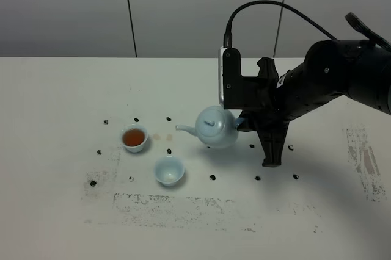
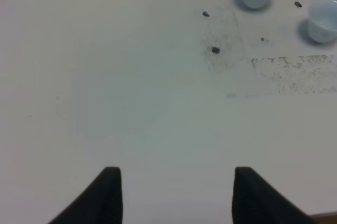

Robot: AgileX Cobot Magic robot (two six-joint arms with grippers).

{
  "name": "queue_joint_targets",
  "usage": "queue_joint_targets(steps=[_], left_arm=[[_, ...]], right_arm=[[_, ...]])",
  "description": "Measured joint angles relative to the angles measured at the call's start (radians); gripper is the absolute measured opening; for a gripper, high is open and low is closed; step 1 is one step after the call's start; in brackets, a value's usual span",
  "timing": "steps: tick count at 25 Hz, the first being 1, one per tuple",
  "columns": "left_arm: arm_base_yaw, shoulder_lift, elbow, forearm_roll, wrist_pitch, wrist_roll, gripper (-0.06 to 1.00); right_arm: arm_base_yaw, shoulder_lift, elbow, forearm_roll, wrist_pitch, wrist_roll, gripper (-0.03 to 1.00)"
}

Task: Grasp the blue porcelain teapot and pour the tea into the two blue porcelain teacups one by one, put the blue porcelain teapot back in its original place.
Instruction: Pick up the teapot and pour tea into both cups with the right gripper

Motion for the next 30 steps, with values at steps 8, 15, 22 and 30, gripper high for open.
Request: queue_joint_targets(steps=[8, 15, 22, 30], left_arm=[[0.000, 0.000, 0.000, 0.000, 0.000, -0.001, 0.49], [0.000, 0.000, 0.000, 0.000, 0.000, -0.001, 0.49], [0.000, 0.000, 0.000, 0.000, 0.000, -0.001, 0.49], [0.000, 0.000, 0.000, 0.000, 0.000, -0.002, 0.49]], right_arm=[[0.039, 0.000, 0.029, -0.147, -0.055, 0.052, 0.03], [0.109, 0.028, 0.029, -0.237, -0.062, 0.061, 0.03], [0.141, 0.039, 0.029, -0.372, -0.076, 0.101, 0.03], [0.169, 0.039, 0.029, -0.500, -0.103, 0.138, 0.03]])
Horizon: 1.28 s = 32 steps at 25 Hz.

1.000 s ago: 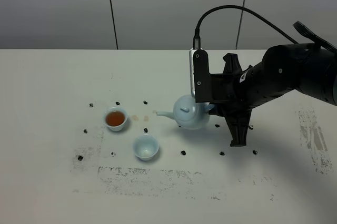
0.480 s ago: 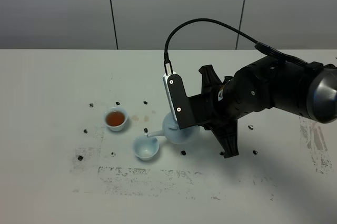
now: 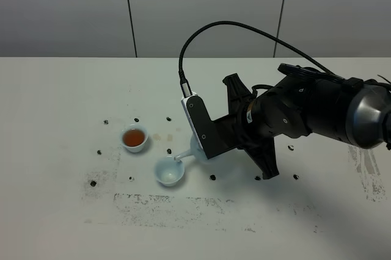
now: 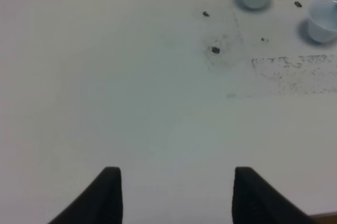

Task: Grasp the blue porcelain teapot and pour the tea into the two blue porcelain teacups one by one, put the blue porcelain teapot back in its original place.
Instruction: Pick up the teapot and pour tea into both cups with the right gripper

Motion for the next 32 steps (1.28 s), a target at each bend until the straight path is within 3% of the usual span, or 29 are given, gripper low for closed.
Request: queue_joint_targets(steps=[32], left_arm=[[0.000, 0.000, 0.000, 0.000, 0.000, 0.000, 0.49]], right_arm=[[0.060, 0.000, 0.000, -0.296, -0.046, 0.001, 0.03]])
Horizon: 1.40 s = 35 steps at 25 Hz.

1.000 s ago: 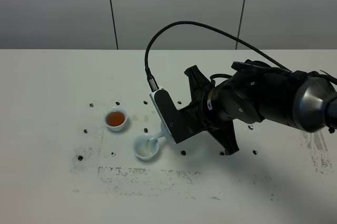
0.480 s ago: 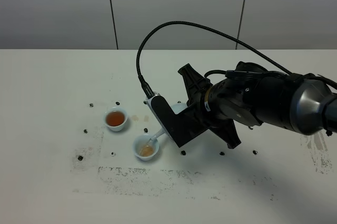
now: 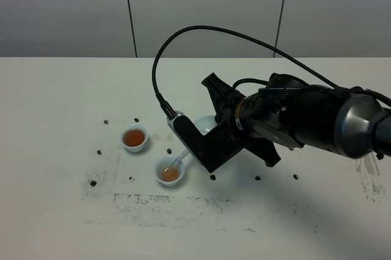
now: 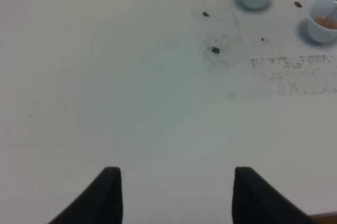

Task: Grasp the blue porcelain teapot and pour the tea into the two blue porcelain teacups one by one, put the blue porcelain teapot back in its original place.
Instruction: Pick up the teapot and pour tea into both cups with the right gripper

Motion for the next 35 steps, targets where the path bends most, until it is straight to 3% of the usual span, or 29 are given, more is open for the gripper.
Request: queue_joint_targets(steps=[8, 35], left_arm=[[0.000, 0.000, 0.000, 0.000, 0.000, 0.002, 0.49], [0.000, 0.000, 0.000, 0.000, 0.000, 0.001, 0.49]], right_arm=[[0.007, 0.000, 0.000, -0.075, -0.001, 0.000, 0.03], [0.030, 0.000, 0.000, -0.187, -0.013, 0.000, 0.03]])
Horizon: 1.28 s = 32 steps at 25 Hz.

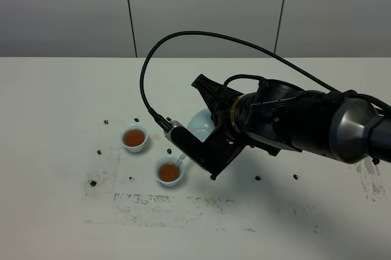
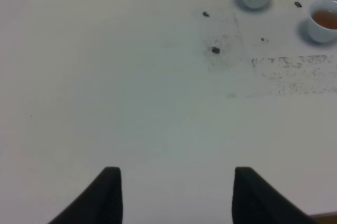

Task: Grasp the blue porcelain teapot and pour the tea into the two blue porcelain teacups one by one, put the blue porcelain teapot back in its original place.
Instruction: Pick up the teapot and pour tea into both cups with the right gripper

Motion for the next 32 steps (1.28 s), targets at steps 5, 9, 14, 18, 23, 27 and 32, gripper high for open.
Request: queue_joint_targets(steps=[5, 9, 14, 18, 23, 27, 32], left_arm=[[0.000, 0.000, 0.000, 0.000, 0.000, 0.000, 0.49], [0.000, 0.000, 0.000, 0.000, 0.000, -0.001, 0.49], [0.000, 0.000, 0.000, 0.000, 0.000, -0.001, 0.49], [0.000, 0.000, 0.000, 0.000, 0.000, -0.001, 0.49], [0.000, 0.000, 0.000, 0.000, 0.000, -0.001, 0.49], [0.000, 0.000, 0.000, 0.000, 0.000, -0.001, 0.49], [0.000, 0.000, 0.000, 0.000, 0.000, -0.001, 0.49]], right_arm=[[0.000, 0.000, 0.000, -0.016, -0.002, 0.000, 0.03], [0.000, 0.000, 0.000, -0.023, -0.008, 0.000, 0.03], [0.000, 0.000, 0.000, -0.026, -0.008, 0.001, 0.03], [0.000, 0.000, 0.000, -0.026, -0.015, 0.023, 0.03], [0.000, 0.000, 0.000, -0.011, -0.019, 0.029, 0.03], [0.000, 0.000, 0.000, 0.074, -0.018, 0.032, 0.03], [-0.007, -0.002, 0.000, 0.247, -0.013, 0.032, 0.03]])
